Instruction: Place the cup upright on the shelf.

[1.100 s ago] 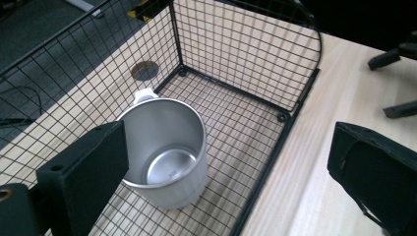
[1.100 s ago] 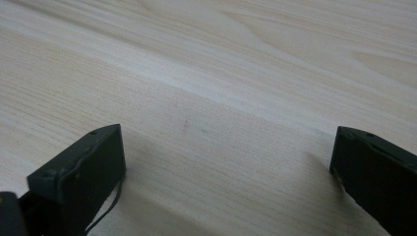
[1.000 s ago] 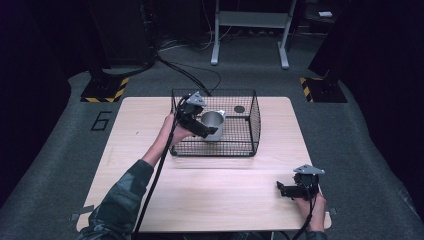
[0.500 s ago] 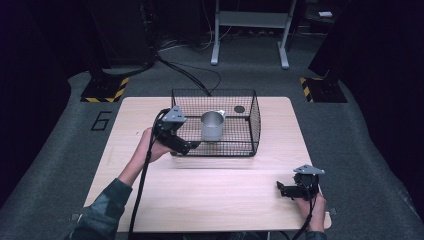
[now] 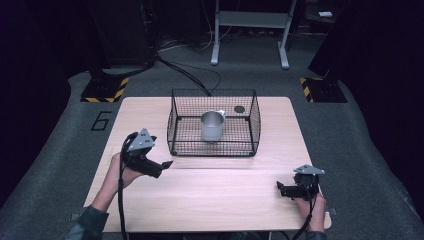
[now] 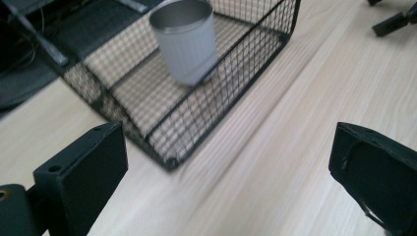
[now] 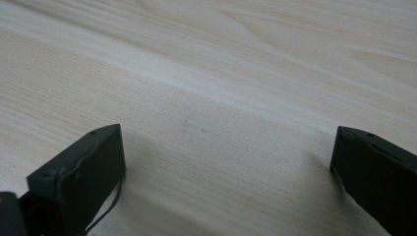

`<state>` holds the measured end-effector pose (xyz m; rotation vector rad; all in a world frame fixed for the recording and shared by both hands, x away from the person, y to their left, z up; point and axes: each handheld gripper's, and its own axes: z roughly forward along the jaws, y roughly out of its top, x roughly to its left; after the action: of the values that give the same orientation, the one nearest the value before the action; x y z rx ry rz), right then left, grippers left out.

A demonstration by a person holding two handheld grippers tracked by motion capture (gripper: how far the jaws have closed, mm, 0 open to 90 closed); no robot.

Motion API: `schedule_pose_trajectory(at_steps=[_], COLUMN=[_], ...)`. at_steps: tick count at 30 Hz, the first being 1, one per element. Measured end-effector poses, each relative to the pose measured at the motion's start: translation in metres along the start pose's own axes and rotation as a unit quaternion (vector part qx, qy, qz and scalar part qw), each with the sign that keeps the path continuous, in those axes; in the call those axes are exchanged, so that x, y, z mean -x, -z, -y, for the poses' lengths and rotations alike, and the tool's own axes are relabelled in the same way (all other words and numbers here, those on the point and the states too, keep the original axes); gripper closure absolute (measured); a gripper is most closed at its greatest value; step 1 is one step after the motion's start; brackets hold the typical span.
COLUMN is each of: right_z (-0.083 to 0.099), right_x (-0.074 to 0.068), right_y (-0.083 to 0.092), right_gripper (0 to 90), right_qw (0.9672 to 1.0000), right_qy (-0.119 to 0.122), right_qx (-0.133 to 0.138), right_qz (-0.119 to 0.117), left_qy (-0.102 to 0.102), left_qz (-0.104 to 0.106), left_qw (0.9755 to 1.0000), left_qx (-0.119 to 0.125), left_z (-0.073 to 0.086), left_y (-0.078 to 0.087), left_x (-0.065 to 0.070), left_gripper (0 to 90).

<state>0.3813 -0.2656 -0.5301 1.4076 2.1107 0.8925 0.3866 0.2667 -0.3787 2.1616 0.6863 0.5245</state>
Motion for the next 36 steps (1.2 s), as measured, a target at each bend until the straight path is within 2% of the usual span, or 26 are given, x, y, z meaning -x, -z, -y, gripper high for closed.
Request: schedule_pose_trajectory(at_steps=[2,5,8,9,12,13,14,16,17,18,19,21,23,25,28,30,33,35,36], right_z=[0.000,0.000,0.000,0.000,0.000,0.000,0.000,0.000,0.000,0.000,0.000,0.000,0.000,0.000,0.000,0.000,0.000,0.000,0.000], right_x=[0.000,0.000,0.000,0.000,-0.001,0.000,0.000,0.000,0.000,0.000,0.000,0.000,0.000,0.000,0.000,0.000,0.000,0.001,0.001], right_y=[0.000,0.000,0.000,0.000,0.000,0.000,0.000,0.000,0.000,0.000,0.000,0.000,0.000,0.000,0.000,0.000,0.000,0.000,0.000], right_gripper=[0.0,0.0,0.0,0.0,0.0,0.0,0.0,0.0,0.0,0.0,0.0,0.0,0.0,0.0,0.0,0.0,0.0,0.1,0.1], right_qw=[1.0000,1.0000,1.0000,1.0000,1.0000,0.9999,1.0000,1.0000,1.0000,1.0000,1.0000,1.0000,1.0000,1.0000,1.0000,1.0000,1.0000,1.0000,1.0000], right_qy=[0.000,-0.007,-0.005,-0.006,-0.009,-0.009,-0.009,-0.004,-0.004,-0.004,-0.004,-0.006,-0.001,-0.001,-0.005,-0.006,-0.006,-0.003,-0.004], right_qx=[0.000,0.001,0.000,0.000,-0.001,-0.003,-0.003,-0.002,-0.002,-0.002,-0.002,-0.001,0.000,-0.001,-0.003,-0.004,-0.004,-0.003,-0.004], right_qz=[0.000,-0.001,-0.001,-0.001,0.000,-0.002,-0.002,0.000,0.000,-0.001,-0.001,0.000,-0.001,-0.001,-0.001,-0.002,-0.003,-0.004,-0.005], left_qy=[0.012,0.042,0.073,0.079,0.097,0.097,0.111,0.119,0.119,0.122,0.129,0.166,0.186,0.197,0.190,0.194,0.202,0.204,0.209], left_qz=[-0.016,-0.032,-0.052,-0.055,-0.081,-0.081,-0.084,-0.099,-0.099,-0.105,-0.117,-0.119,-0.118,-0.122,-0.133,-0.134,-0.137,-0.137,-0.143], left_qw=[0.9998,0.9985,0.9960,0.9954,0.9916,0.9916,0.9896,0.9867,0.9867,0.9854,0.9827,0.9770,0.9734,0.9704,0.9693,0.9679,0.9673,0.9664,0.9649], left_qx=[-0.006,-0.010,-0.008,-0.010,-0.029,-0.029,-0.037,-0.050,-0.050,-0.056,-0.064,-0.061,-0.062,-0.068,-0.082,-0.086,-0.070,-0.075,-0.070], left_z=[0.014,0.038,0.064,0.070,0.094,0.094,0.107,0.120,0.120,0.125,0.131,0.148,0.157,0.162,0.167,0.170,0.175,0.175,0.176], left_y=[0.005,0.011,0.015,0.014,0.012,0.012,0.009,0.003,0.003,0.001,-0.003,-0.013,-0.020,-0.025,-0.031,-0.033,-0.034,-0.033,-0.034], left_x=[-0.001,-0.003,-0.005,-0.005,-0.004,-0.004,-0.005,-0.007,-0.007,-0.009,-0.012,-0.023,-0.029,-0.032,-0.034,-0.034,-0.035,-0.036,-0.036], left_gripper=[1.0,0.4,0.3,0.3,0.3,0.3,0.3,0.3,0.3,0.2,0.2,0.1,0.1,0.1,0.1,0.1,0.0,0.0,0.0])
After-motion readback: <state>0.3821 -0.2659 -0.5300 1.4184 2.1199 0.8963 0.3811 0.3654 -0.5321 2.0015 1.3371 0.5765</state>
